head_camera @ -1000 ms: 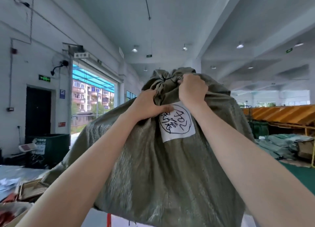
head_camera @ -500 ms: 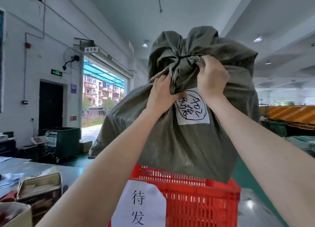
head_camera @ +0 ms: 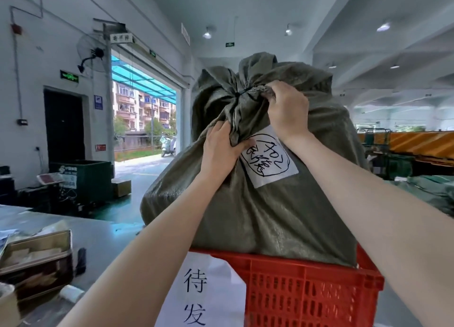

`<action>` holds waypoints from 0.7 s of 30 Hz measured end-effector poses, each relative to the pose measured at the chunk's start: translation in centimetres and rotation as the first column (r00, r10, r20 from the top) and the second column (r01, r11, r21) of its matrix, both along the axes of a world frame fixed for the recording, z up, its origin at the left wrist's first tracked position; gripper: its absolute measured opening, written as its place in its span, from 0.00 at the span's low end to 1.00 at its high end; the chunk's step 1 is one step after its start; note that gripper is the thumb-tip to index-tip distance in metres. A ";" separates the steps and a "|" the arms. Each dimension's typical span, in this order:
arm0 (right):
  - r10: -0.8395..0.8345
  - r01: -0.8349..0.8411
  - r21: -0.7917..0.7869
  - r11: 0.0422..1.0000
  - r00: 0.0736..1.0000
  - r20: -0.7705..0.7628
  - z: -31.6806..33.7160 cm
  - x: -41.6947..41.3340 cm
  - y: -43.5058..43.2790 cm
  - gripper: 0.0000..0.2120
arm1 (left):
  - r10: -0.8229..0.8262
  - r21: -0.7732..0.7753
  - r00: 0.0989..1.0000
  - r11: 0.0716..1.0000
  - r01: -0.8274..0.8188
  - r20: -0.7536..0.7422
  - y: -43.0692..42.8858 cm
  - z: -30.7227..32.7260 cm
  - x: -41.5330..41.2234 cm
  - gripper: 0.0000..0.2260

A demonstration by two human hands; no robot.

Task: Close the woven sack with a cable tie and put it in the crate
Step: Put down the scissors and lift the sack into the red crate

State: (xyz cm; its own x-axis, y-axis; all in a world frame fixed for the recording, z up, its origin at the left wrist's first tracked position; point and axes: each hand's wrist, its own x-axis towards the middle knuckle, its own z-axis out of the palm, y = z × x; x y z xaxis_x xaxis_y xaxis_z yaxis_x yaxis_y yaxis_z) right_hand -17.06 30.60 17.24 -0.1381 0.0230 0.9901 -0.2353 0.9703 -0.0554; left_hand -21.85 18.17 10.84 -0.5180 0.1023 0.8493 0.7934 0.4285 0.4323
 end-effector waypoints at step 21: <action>-0.187 0.186 0.134 0.973 0.306 0.933 -17.3 -5.6 4.6 0.07 | 0.304 -0.621 0.879 0.784 -0.011 0.368 1.8 -14.6 -6.0 0.11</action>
